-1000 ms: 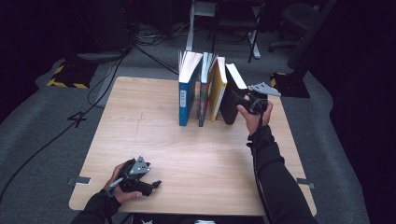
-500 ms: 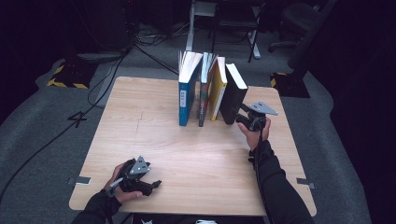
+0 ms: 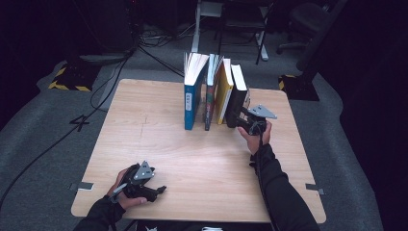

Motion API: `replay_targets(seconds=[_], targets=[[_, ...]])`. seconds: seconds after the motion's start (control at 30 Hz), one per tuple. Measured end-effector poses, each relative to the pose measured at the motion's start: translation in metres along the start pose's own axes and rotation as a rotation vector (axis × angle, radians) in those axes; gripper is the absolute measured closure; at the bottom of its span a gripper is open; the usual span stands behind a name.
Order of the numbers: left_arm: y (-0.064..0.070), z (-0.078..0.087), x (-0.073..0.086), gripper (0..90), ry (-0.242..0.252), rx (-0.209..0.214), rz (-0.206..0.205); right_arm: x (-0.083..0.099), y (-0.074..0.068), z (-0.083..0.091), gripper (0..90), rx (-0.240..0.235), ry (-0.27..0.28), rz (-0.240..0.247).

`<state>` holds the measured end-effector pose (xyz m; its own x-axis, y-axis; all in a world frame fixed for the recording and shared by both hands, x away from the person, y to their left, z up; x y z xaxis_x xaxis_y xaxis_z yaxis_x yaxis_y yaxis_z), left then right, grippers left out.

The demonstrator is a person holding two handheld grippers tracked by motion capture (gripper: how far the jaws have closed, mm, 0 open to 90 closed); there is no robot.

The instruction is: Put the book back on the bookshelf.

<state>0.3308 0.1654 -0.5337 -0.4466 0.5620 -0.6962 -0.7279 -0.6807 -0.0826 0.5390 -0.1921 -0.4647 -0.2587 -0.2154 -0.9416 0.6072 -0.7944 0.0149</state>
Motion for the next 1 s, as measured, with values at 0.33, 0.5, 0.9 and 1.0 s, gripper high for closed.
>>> replay_targets(seconds=[0.33,0.5,0.9,1.0], targets=[[0.000,0.000,0.000,18.5,0.000,-0.001,0.001,-0.003,-0.002,-0.009,53.9,0.027,0.004,-0.008],[0.000,0.000,0.000,18.5,0.000,0.001,0.002,-0.005,0.001,-0.012,52.6,0.019,-0.021,-0.002],[-0.001,-0.001,-0.001,18.5,-0.001,0.004,-0.002,-0.011,0.002,-0.005,50.5,0.006,-0.053,0.010],[-0.001,-0.001,-0.001,18.5,-0.001,0.004,-0.002,-0.014,0.000,-0.004,46.9,-0.004,-0.083,0.032]])
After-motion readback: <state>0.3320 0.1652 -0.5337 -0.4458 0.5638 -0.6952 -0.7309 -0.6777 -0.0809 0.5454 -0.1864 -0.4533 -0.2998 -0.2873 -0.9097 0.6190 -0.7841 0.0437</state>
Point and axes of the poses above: each handheld gripper's, and its own axes: z roughly backward along the jaws, x roughly out of its underside, y roughly to its right, the point moved 4 cm from there along -z, roughly forward along the jaws, and after that the axes turned 8 degrees about -x, right-handed, at the moved point
